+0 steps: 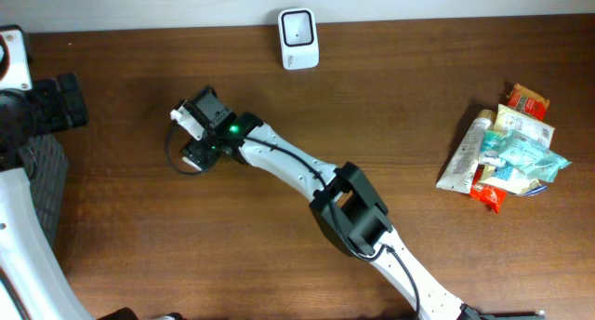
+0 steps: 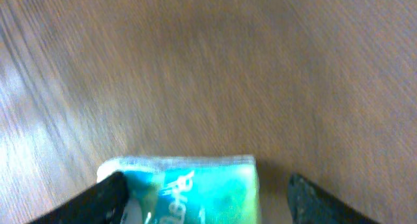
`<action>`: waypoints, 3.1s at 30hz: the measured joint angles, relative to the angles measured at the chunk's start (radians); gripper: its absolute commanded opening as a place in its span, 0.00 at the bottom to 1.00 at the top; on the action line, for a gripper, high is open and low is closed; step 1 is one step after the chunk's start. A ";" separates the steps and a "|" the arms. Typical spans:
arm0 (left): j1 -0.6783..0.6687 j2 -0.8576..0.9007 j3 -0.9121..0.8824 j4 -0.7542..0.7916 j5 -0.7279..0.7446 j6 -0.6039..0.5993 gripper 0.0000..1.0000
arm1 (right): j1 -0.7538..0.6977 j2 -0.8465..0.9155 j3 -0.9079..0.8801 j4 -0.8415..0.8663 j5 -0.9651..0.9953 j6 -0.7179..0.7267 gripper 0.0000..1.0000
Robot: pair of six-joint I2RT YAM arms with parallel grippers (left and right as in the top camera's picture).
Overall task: Scan the item barcode
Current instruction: 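Reach the right gripper to the Kleenex tissue pack and grasp it, then move the tissue pack forward and regrasp it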
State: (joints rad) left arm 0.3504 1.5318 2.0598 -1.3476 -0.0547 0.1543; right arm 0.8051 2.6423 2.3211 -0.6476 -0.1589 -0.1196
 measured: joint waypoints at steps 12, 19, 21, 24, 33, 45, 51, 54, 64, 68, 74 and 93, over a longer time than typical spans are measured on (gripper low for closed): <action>0.000 0.000 0.000 -0.001 0.000 0.000 0.99 | -0.149 -0.065 0.376 -0.890 0.056 0.002 0.85; 0.000 0.000 0.000 0.000 0.000 0.000 0.99 | -0.194 -0.098 0.681 -1.044 -0.089 -0.029 0.04; 0.000 0.000 0.000 0.000 0.000 0.000 0.99 | -0.163 -0.098 0.653 -1.039 -0.115 -0.036 0.04; 0.000 0.000 0.000 0.000 0.000 0.000 0.99 | -0.103 -0.097 0.578 -0.999 -0.119 -0.042 0.04; 0.000 0.000 0.000 0.001 0.000 0.000 0.99 | 0.041 -0.079 0.044 -0.553 -0.040 -0.125 0.04; 0.000 0.000 0.000 0.000 0.000 0.000 0.99 | 0.005 -0.079 -0.018 -0.279 0.299 0.149 0.04; 0.000 0.000 0.000 0.000 0.000 0.000 0.99 | -0.112 -0.079 -0.018 -0.409 0.341 0.331 0.06; 0.000 0.000 0.000 0.000 0.000 0.000 0.99 | -0.161 -0.079 -0.015 -0.442 0.291 0.354 0.30; 0.000 0.000 0.000 0.000 0.000 0.000 0.99 | -0.127 -0.133 0.137 -0.502 -0.066 0.291 0.50; 0.000 0.000 0.000 0.000 0.000 0.000 0.99 | -0.075 -0.122 0.043 -0.440 -0.094 0.344 0.52; 0.000 0.000 0.000 0.000 0.000 0.000 0.99 | -0.086 -0.113 -0.022 -0.495 -0.093 0.356 0.54; 0.000 0.000 0.000 0.001 0.000 0.000 0.99 | -0.297 -0.129 0.430 -1.043 -0.095 -0.036 0.61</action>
State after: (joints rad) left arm 0.3504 1.5318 2.0598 -1.3468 -0.0551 0.1543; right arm 0.5083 2.5130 2.7514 -1.6909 -0.2535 -0.1558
